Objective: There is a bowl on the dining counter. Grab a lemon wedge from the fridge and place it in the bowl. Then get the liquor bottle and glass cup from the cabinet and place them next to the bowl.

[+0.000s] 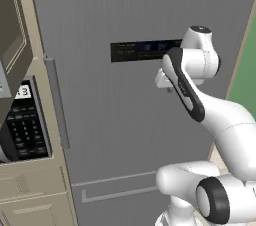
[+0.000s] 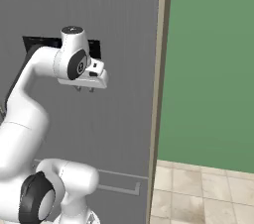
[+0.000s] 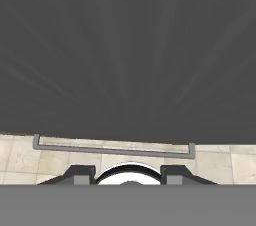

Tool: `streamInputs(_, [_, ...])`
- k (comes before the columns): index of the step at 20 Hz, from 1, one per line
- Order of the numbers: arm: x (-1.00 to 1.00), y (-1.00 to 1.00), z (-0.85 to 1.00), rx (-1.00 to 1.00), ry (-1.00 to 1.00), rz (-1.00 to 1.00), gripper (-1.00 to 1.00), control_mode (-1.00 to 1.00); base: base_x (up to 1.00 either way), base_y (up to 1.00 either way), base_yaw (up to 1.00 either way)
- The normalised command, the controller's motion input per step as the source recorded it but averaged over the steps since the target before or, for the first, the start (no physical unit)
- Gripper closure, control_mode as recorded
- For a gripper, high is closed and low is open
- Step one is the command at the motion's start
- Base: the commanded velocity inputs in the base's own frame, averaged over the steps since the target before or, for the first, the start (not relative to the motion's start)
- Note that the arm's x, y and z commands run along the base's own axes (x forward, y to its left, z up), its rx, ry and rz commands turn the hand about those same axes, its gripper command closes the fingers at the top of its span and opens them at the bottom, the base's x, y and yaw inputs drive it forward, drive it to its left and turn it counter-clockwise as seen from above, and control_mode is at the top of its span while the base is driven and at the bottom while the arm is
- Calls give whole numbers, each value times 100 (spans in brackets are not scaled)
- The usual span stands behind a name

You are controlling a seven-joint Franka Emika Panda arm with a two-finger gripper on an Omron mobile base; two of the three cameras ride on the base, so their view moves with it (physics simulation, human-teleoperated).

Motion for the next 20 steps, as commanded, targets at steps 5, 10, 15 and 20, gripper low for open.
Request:
streamInputs(5, [0, 0, 0, 0, 0, 0, -100, 100, -12, 0, 0])
streamInputs(10, [0, 0, 0, 0, 0, 0, -100, 100, -34, 33, 0])
streamInputs(15, [0, 0, 0, 0, 0, 0, -100, 100, -26, 54, -7])
streamInputs(20, [0, 0, 0, 0, 0, 0, -100, 100, -24, 41, -32])
